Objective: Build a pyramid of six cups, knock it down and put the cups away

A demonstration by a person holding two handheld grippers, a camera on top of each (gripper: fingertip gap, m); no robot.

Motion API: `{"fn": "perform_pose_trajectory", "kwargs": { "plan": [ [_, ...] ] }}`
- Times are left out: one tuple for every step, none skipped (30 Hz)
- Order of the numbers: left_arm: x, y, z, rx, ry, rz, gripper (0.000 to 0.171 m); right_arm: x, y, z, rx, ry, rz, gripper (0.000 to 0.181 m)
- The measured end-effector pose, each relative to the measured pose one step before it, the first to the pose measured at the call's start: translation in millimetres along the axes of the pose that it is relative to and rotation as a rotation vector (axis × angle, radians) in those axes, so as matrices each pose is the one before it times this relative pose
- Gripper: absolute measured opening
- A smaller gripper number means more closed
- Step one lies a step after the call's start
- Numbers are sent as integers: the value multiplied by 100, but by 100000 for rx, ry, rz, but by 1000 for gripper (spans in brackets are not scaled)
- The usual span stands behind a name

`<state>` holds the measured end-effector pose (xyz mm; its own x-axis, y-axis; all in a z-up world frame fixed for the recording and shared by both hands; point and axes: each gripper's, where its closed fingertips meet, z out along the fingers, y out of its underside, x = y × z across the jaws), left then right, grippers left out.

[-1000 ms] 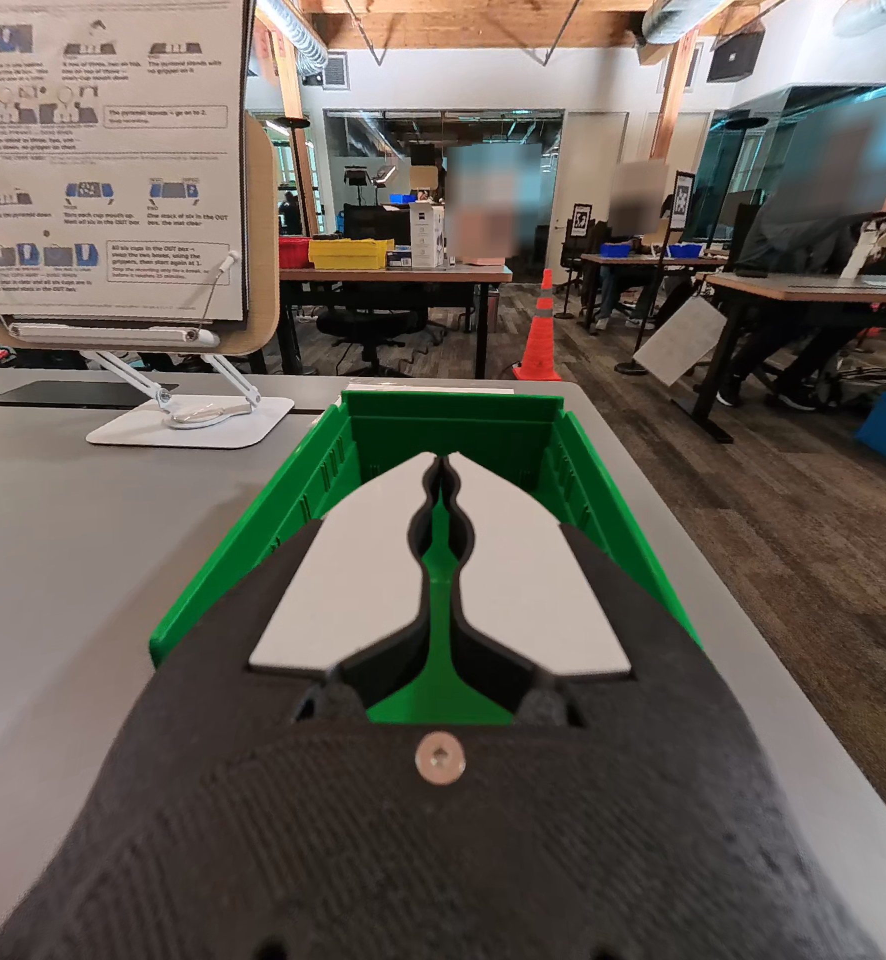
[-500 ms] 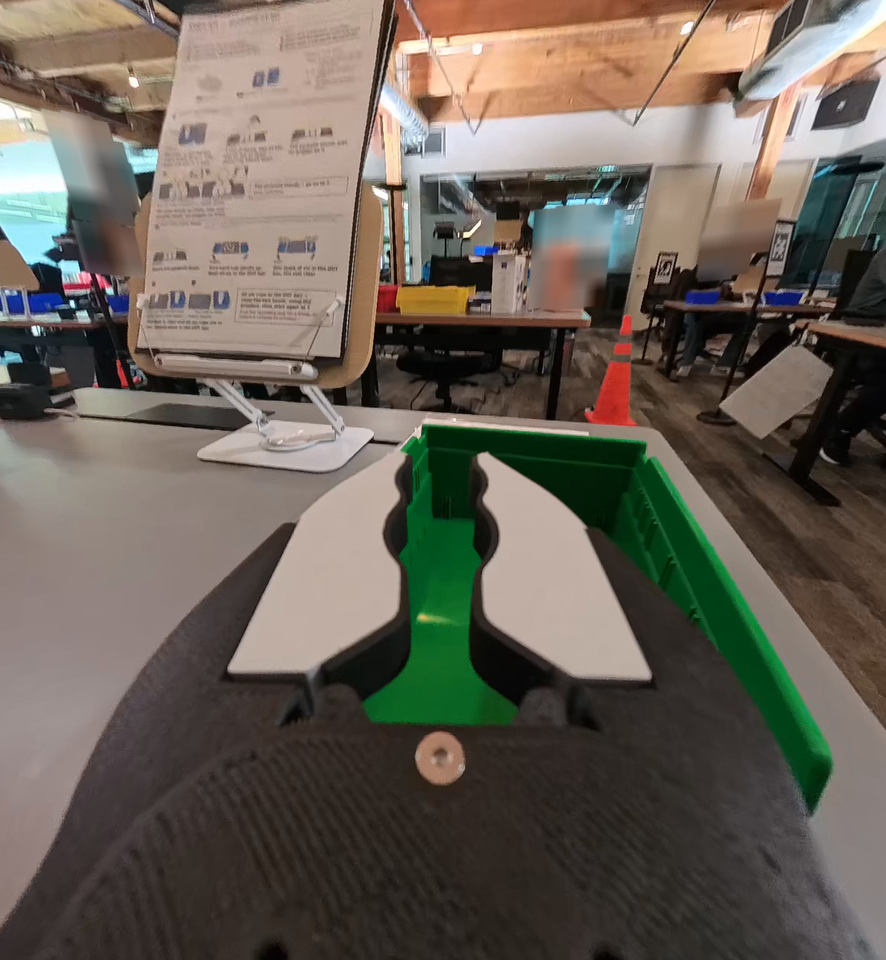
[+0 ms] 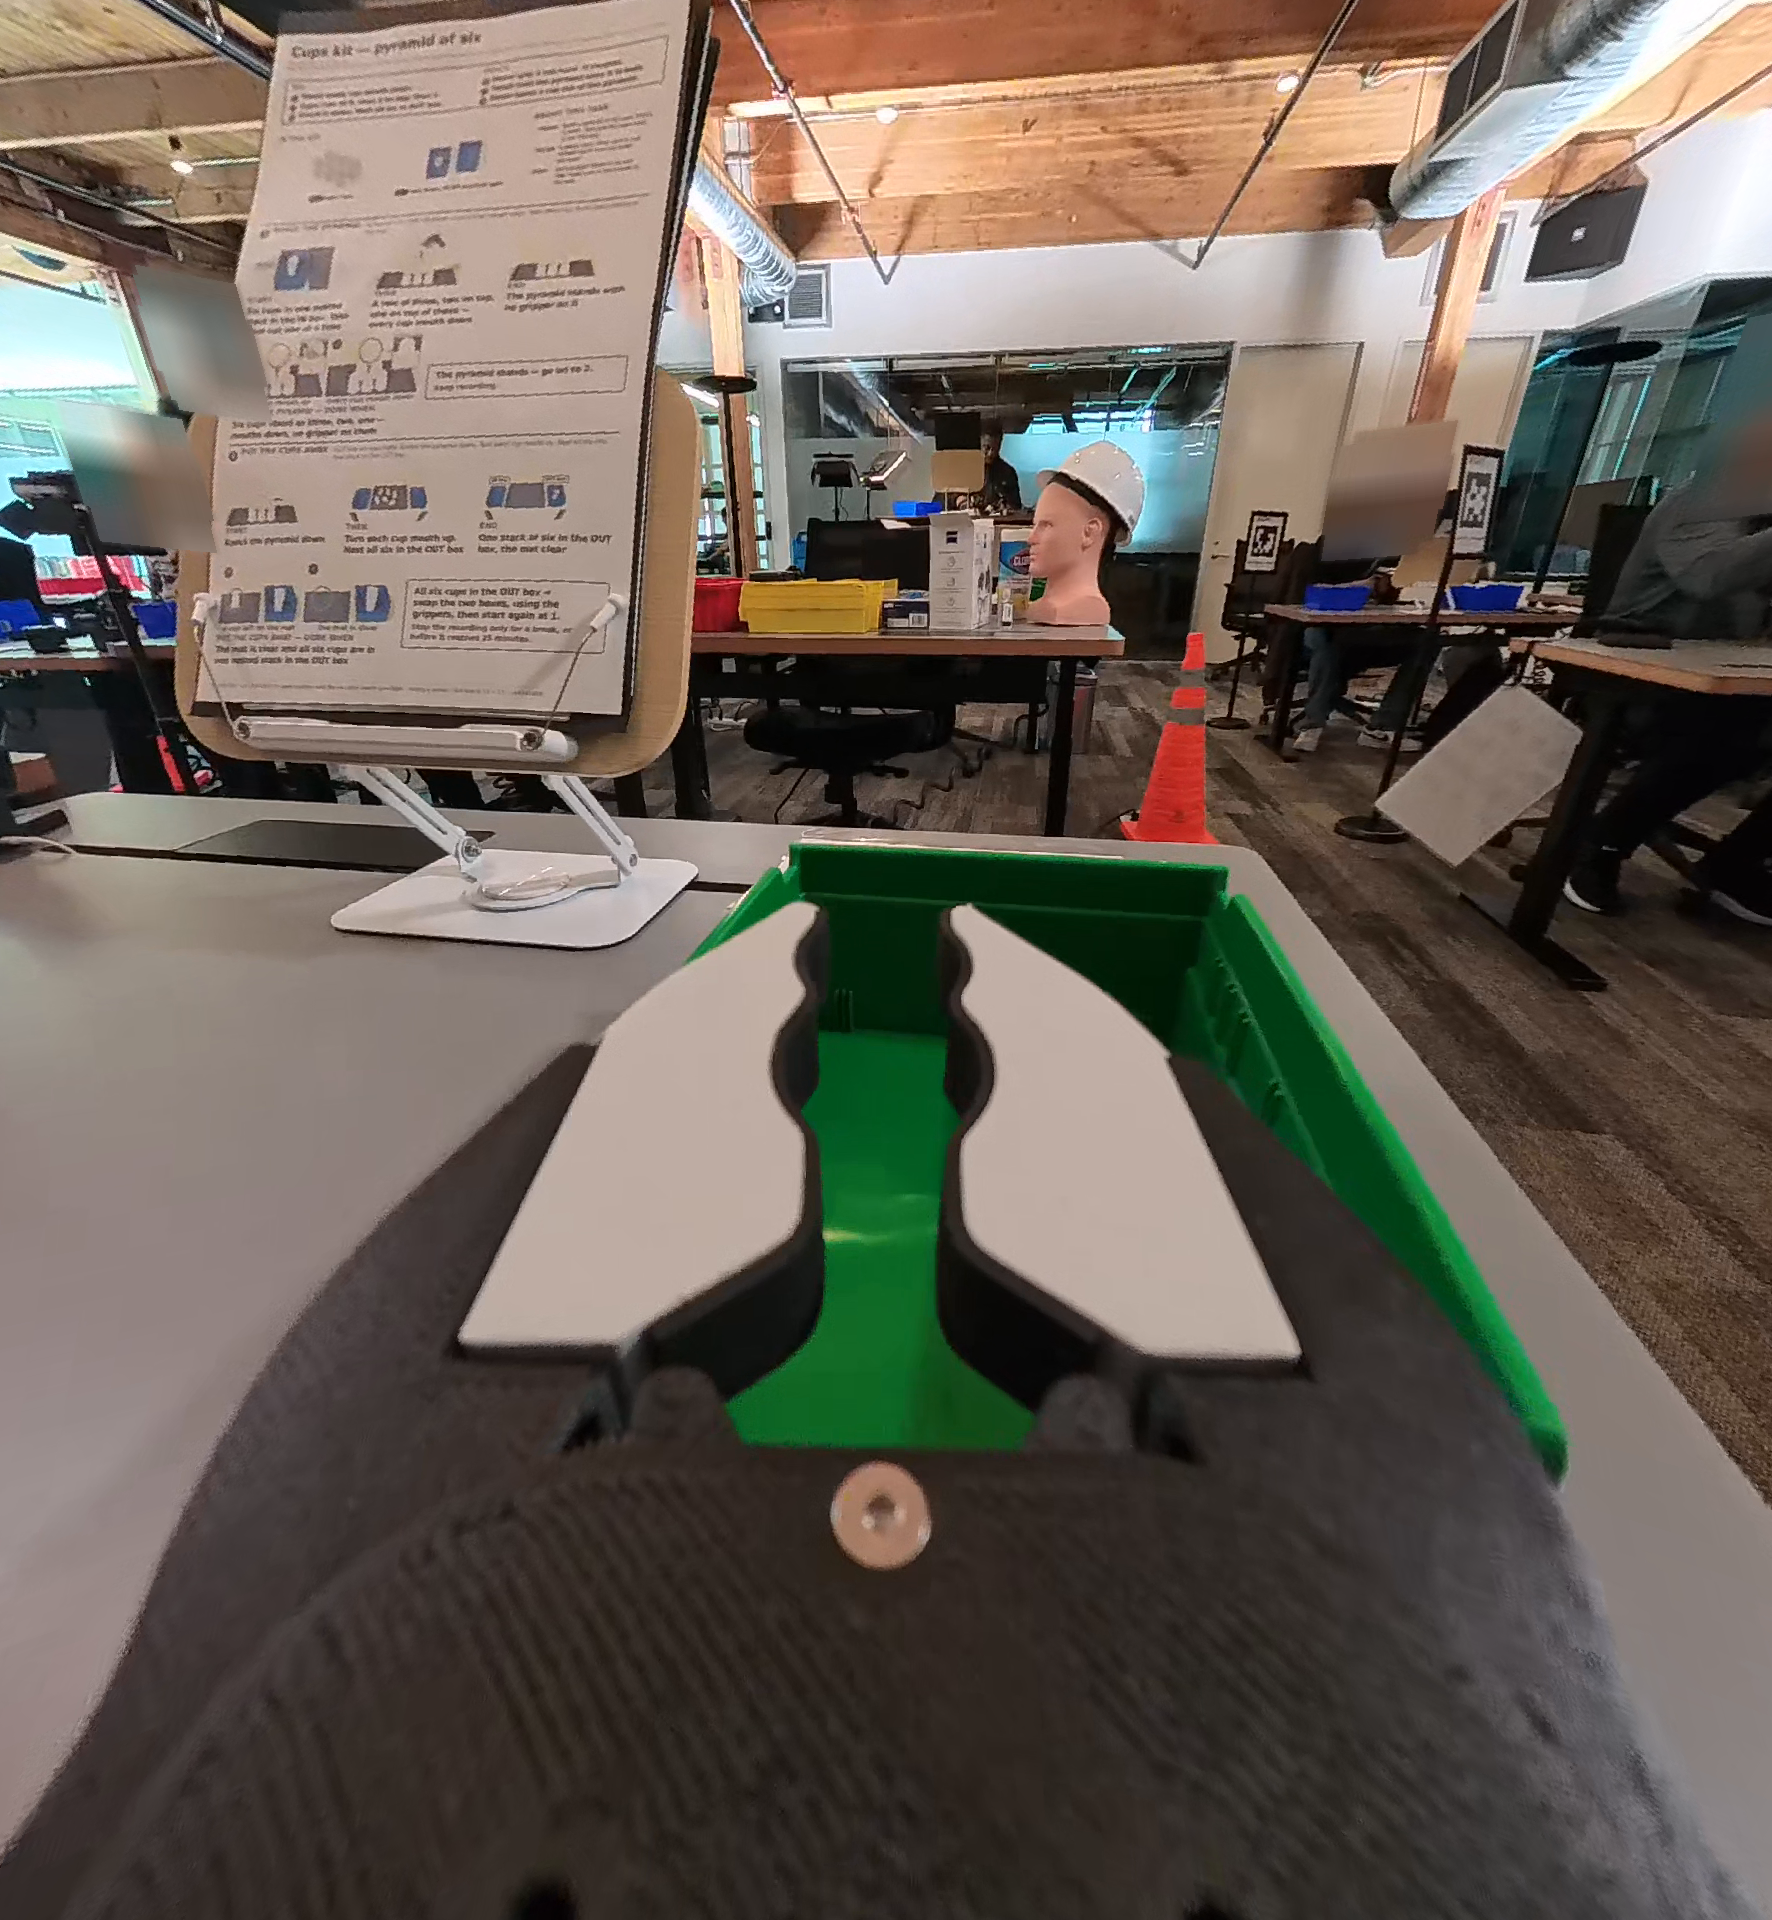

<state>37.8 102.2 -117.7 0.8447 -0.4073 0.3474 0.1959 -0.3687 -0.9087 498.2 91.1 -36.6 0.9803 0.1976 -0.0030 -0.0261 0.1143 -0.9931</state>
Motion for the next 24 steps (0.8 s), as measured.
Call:
{"fn": "perform_pose_trajectory", "kwargs": {
  "plan": [
    [-44, -3, 5, 47, -125, -298, 5, -40, 64, 34, -214, -229, 9, 19],
    [-52, 1, 8, 28, -187, -180, 5, -16, 49, 27, -113, -85, 189, 20],
    [-38, -7, -2, -6, -188, -103, 6, -4, 13, 10, 58, -13, 196, 20],
    [-24, 3, 6, 6, -95, -64, 7, 23, -8, 4, 131, 94, 119, 20],
    [-11, -9, -1, 56, -40, -36, 7, 16, -1, -2, 2, 70, 44, 20],
    [-1, -6, 3, 45, -7, -5, 7, 15, 13, 1, -164, 159, -30, 20],
    [13, 6, 15, -43, 11, 26, 8, 27, 8, 10, -267, 259, -263, 20],
    [5, 21, 8, -105, 44, 26, 8, 5, 9, 19, -269, 273, -619, 20],
    [12, 18, 22, -91, 53, 3, 8, -28, 19, 28, -262, 292, -806, 20],
    [4, 19, 9, -93, 24, -1, 9, -45, 42, 39, -355, 161, -752, 20],
    [-1, 5, 10, -53, -31, 16, 9, -94, 64, 43, -446, -83, -635, 20],
    [-5, 6, 16, 8, -27, 33, 9, -73, 93, 60, -579, 21, -519, 21],
    [-4, -12, -1, 20, -50, 16, 9, -55, 107, 76, -751, 85, -432, 21],
    [-7, 5, 4, 28, -33, -12, 9, -64, 121, 80, -864, 57, -474, 22],
    [-10, 2, -7, -27, -32, -31, 9, -81, 113, 63, -913, 71, -670, 22],
    [-23, 5, -15, -69, -73, -54, 9, -129, 102, 71, -931, -107, -1001, 23],
    [-65, -5, -33, 41, -237, -233, 10, -198, 62, 69, -918, -257, -1428, 24],
    [-74, -31, -35, 293, -294, -555, 10, -260, -15, 60, -721, -338, -1719, 26],
    [-34, -54, -43, 409, -49, -688, 10, -331, -99, 49, -328, -437, -1680, 27],
    [-6, -38, -27, 258, 126, -632, 10, -394, -182, 64, 98, -651, -1315, 28],
    [14, -22, -25, 113, 170, -422, 11, -490, -268, 88, 469, -962, -757, 29],
    [1, -18, -29, 71, 51, -116, 11, -534, -318, 120, 674, -1049, -333, 30],
    [-41, -33, -34, 150, -229, 71, 11, -573, -362, 158, 613, -705, -532, 33],
    [-63, -70, -72, 307, -274, 96, 11, -610, -418, 215, 514, -328, -1319, 34]
  ]
}}
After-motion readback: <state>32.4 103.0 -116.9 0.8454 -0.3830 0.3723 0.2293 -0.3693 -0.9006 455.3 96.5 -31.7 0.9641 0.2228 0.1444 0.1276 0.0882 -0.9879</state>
